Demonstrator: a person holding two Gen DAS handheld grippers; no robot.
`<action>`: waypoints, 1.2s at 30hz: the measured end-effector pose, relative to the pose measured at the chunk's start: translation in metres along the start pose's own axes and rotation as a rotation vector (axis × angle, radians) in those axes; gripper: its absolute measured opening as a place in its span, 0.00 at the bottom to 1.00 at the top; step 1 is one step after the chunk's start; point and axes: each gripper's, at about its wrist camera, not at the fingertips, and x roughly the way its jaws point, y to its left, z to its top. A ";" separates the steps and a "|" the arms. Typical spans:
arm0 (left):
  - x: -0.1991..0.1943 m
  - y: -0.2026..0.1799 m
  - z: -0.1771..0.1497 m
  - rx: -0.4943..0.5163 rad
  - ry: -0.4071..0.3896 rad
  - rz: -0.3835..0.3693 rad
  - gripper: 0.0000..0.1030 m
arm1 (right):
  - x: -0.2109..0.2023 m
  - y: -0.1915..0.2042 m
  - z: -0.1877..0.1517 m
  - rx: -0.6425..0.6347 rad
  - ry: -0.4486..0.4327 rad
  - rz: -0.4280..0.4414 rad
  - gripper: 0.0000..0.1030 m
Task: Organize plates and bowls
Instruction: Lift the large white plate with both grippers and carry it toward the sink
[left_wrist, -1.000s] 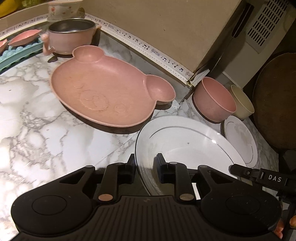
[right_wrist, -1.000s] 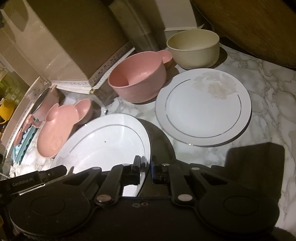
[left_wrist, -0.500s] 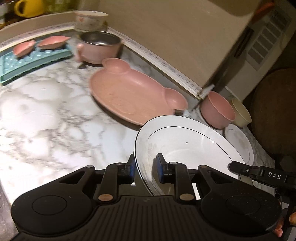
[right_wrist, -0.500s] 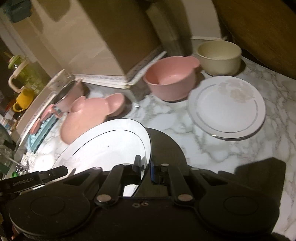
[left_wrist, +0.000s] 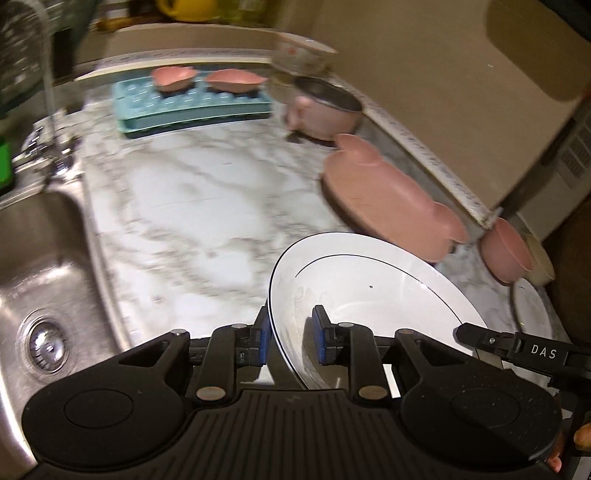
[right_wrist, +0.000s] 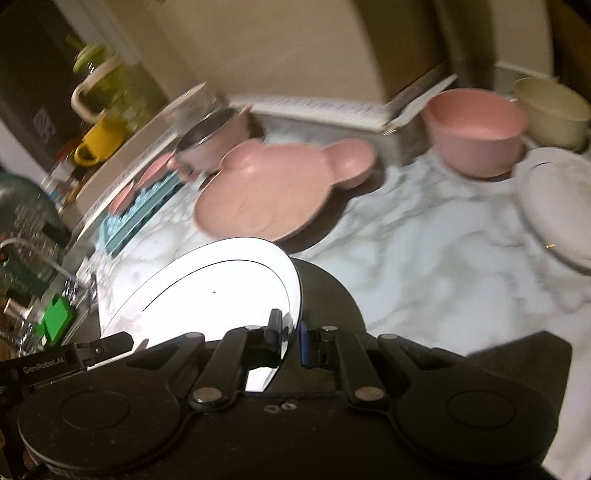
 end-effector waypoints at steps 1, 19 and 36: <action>0.000 0.006 -0.002 -0.008 0.000 0.012 0.21 | 0.005 0.004 -0.002 -0.007 0.010 0.005 0.08; 0.007 0.031 -0.022 -0.056 0.068 0.083 0.21 | 0.036 0.031 -0.017 -0.045 0.083 0.024 0.08; -0.012 0.030 -0.022 -0.012 0.009 0.106 0.21 | 0.025 0.030 -0.018 -0.055 0.071 -0.046 0.19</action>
